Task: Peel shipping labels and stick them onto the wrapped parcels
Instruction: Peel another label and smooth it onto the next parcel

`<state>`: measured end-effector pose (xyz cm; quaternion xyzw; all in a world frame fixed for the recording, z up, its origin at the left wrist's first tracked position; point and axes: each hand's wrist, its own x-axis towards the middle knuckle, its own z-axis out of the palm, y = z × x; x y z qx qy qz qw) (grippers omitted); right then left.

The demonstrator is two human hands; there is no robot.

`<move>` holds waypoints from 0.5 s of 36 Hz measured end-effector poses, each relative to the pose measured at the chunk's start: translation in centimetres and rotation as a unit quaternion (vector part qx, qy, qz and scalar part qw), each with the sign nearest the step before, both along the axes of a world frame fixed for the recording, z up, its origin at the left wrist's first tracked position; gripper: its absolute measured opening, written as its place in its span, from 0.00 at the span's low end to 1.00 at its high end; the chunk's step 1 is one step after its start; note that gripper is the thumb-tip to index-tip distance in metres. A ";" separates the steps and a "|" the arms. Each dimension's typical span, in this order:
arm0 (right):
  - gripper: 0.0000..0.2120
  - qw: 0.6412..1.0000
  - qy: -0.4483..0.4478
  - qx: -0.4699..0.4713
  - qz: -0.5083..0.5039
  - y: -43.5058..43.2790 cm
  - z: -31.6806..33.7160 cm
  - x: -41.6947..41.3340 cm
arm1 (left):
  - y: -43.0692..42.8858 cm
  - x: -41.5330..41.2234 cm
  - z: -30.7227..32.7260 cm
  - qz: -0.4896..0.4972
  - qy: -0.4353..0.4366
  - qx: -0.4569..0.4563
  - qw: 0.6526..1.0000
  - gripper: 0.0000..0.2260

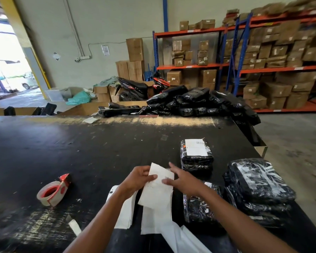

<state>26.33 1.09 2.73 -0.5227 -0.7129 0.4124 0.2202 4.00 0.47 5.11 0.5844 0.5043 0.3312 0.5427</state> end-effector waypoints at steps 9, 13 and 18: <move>0.07 0.988 0.155 0.027 -0.003 1.1 5.0 2.9 | -0.4 1.6 2.1 -0.010 -0.018 0.013 1.000 0.19; 0.08 0.986 0.163 0.015 0.017 1.0 6.6 3.8 | -0.8 3.2 2.8 0.004 0.004 0.046 0.999 0.17; 0.08 0.986 0.156 -0.047 0.047 0.8 8.1 6.1 | -0.7 4.1 4.0 0.033 0.012 0.071 0.997 0.14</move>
